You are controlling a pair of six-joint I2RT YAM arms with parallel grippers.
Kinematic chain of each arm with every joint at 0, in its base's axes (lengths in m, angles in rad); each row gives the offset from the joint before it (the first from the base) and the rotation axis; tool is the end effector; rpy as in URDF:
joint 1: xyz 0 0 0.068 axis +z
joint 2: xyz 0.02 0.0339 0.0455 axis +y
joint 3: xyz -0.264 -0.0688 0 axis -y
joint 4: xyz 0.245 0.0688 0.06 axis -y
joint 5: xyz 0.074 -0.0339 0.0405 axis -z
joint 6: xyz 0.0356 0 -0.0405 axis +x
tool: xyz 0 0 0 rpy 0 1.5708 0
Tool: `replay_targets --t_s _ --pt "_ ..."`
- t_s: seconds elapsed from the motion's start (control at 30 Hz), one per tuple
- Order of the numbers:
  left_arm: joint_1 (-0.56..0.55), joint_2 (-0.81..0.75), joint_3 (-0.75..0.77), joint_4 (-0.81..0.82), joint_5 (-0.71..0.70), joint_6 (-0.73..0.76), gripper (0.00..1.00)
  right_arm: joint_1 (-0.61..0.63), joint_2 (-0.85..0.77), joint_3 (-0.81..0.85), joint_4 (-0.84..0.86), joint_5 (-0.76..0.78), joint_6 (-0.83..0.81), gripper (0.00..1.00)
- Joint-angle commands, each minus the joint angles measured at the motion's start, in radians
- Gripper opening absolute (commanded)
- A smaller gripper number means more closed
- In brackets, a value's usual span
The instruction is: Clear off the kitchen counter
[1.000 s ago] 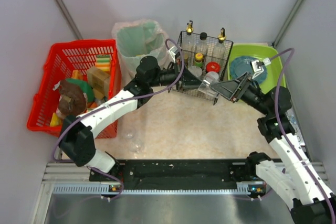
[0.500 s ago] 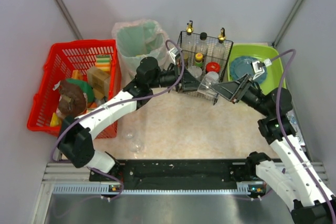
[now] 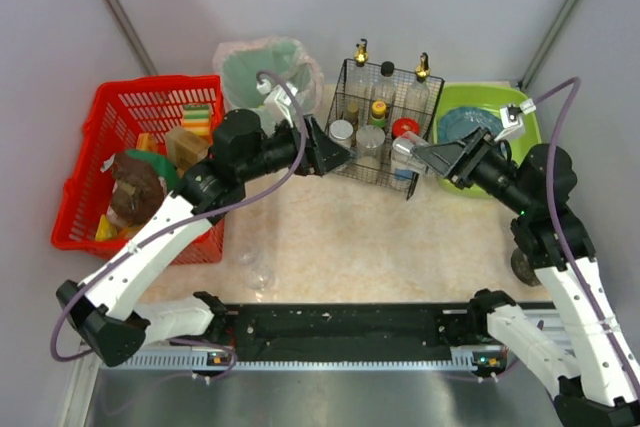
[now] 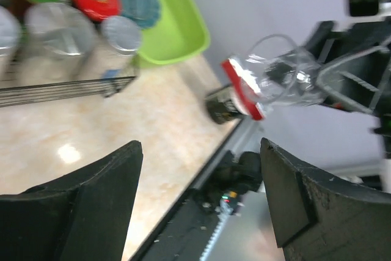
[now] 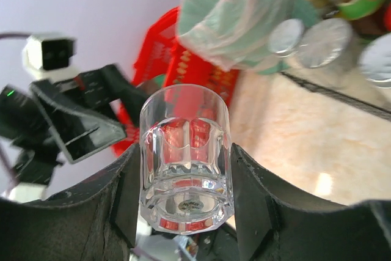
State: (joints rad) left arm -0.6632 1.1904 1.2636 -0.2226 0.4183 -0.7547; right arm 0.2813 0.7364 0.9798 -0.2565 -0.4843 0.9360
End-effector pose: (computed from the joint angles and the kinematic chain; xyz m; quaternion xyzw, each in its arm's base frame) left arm 0.2017 -0.1759 0.4205 0.1014 0.7468 -0.5349 0.3819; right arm 0.1426 0.0585 0.4067 0.0627 0.7084 0.5299 0.4619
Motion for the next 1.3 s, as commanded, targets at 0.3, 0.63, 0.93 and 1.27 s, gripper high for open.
replay_targets --t_s 0.3,0.63,0.93,1.27 --pt "0.014 -0.117 -0.016 -0.273 -0.326 0.293 0.82 -0.028 0.208 0.448 -0.673 0.696 -0.440 0.00" --pt "0.013 -0.101 -0.035 -0.285 -0.299 0.316 0.82 -0.135 0.541 0.545 -0.744 0.739 -0.638 0.00" --pt "0.014 -0.127 -0.053 -0.304 -0.305 0.327 0.82 -0.264 0.780 0.585 -0.646 0.653 -0.654 0.00" --pt "0.022 -0.173 -0.059 -0.320 -0.337 0.344 0.82 -0.320 1.004 0.603 -0.578 0.517 -0.666 0.00"
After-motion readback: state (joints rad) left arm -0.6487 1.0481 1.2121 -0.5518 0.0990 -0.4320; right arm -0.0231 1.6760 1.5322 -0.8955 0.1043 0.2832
